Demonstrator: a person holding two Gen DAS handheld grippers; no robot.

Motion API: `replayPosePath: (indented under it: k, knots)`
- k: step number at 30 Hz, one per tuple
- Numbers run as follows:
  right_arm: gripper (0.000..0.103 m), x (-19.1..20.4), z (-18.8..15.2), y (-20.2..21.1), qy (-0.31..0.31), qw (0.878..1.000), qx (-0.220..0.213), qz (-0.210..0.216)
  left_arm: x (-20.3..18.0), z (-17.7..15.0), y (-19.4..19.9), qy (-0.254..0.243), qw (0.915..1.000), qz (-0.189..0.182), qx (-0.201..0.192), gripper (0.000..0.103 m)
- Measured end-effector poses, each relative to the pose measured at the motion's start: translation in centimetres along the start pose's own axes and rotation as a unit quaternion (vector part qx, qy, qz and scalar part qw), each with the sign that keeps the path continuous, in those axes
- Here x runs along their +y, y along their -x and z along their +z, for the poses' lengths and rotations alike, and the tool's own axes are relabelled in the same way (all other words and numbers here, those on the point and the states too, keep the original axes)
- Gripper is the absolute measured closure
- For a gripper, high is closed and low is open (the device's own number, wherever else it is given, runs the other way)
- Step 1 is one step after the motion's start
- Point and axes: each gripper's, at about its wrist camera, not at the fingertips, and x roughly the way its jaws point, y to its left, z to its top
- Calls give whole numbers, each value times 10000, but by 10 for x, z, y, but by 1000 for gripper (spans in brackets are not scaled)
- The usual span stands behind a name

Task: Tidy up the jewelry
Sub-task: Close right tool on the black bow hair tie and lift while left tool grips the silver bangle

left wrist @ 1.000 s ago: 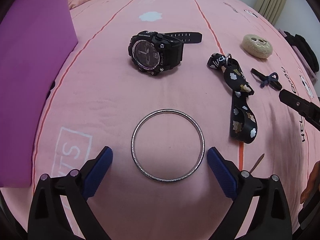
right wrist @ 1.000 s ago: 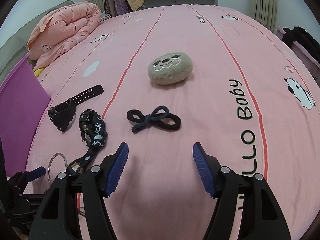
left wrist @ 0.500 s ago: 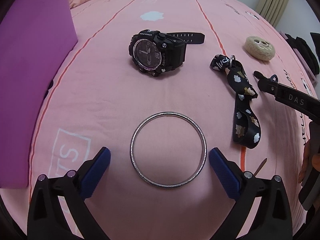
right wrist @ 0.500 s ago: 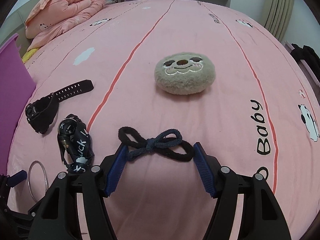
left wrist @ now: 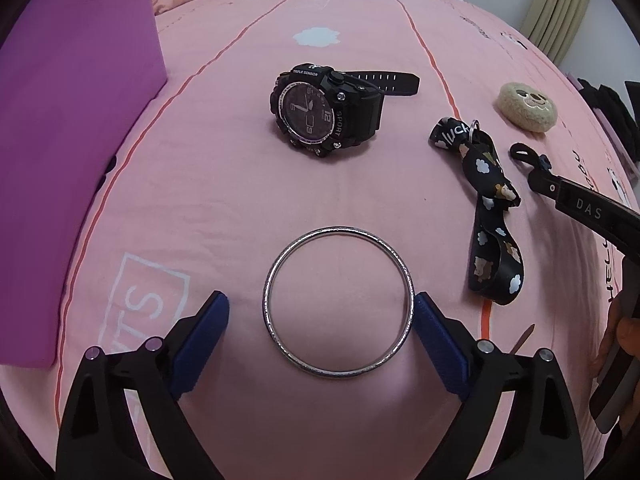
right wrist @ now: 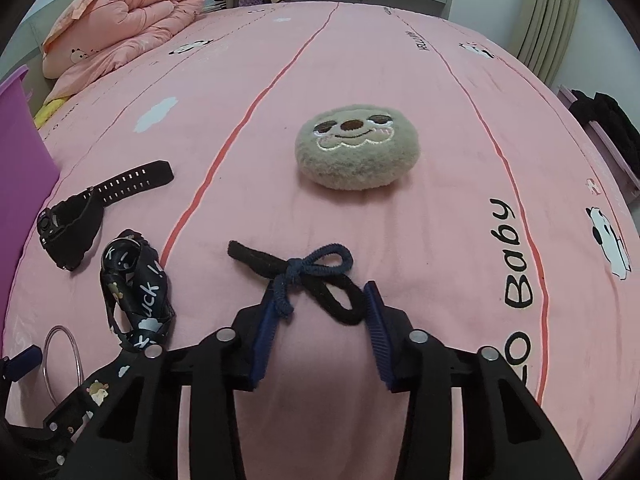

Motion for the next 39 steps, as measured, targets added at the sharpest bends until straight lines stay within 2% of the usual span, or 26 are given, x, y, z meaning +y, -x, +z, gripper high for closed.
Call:
replayPosePath:
  k: [4, 6, 15, 25, 31, 39]
  knots:
    - [83, -3, 1, 4, -129, 9999, -13, 61, 0, -1, 5, -58, 10000, 63, -49, 33]
    - [92, -4, 0, 6, -106, 9999, -21, 32, 1, 0, 5, -58, 10000, 49, -29, 33]
    - [93, -9, -20, 27, -278, 9990, -167, 314, 4, -6, 18, -62, 10000, 34, -54, 33]
    - [93, -17, -57, 74, -557, 9963, -362, 554, 12, -13, 55, -130, 9993, -10, -346, 33]
    - [93, -12, -73, 119, -654, 9939, -591, 657, 13, -14, 89, -181, 9980, -102, -590, 33]
    - [93, 5, -71, 189, -579, 9885, -1117, 845, 16, -10, 151, -265, 9933, -251, -1097, 33]
